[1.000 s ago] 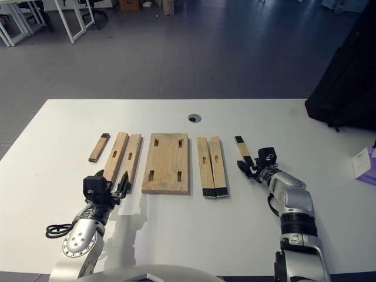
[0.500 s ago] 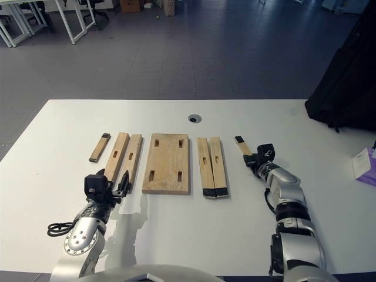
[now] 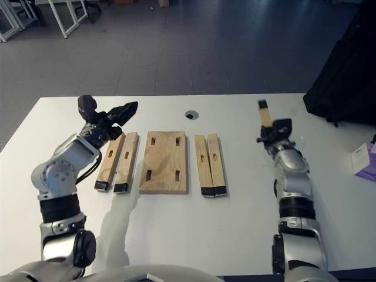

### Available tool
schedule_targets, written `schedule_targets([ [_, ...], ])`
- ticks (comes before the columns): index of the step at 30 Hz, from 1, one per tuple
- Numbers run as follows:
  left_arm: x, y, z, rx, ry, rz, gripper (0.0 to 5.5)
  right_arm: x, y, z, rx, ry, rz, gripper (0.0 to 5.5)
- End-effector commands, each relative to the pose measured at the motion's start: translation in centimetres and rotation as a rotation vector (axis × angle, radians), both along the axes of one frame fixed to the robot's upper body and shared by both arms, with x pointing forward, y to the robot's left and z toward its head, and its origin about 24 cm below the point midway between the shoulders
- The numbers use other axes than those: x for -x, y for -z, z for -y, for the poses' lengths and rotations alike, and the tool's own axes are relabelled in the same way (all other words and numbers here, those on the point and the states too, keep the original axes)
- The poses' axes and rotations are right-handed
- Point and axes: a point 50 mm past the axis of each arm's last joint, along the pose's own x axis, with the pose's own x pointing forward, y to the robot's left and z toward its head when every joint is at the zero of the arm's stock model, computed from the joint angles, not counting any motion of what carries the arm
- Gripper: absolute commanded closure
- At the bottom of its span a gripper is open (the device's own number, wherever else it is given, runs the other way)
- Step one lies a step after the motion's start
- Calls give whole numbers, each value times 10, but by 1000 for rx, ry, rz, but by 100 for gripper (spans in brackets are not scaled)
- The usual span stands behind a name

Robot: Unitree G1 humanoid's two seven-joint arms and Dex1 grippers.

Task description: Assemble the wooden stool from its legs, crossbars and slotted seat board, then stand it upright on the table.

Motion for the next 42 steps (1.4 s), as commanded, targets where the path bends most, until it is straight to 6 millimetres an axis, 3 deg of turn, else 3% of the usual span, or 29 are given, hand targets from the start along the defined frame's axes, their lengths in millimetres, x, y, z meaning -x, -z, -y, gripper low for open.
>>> schedule_targets([
  [1,-13,-14,4,243,198,-51,189,15,-14,-86,-35,-262,79,423],
  [5,-18,-18,13,313,309,-87,189,37,-14,-139,-17,-461,79,423],
  [8,-16,-9,16,300,329,-126,189,44,-17,-154,-6,-534,79,423],
  [21,-17,6,29,212,363,-175,189,41,-32,-158,3,-521,122,423],
  [30,-26,13,22,211,306,-233,189,63,-16,-179,-7,-619,56,423],
  [42,-32,14,17,301,264,-278,391,60,-14,-175,5,-601,47,423],
])
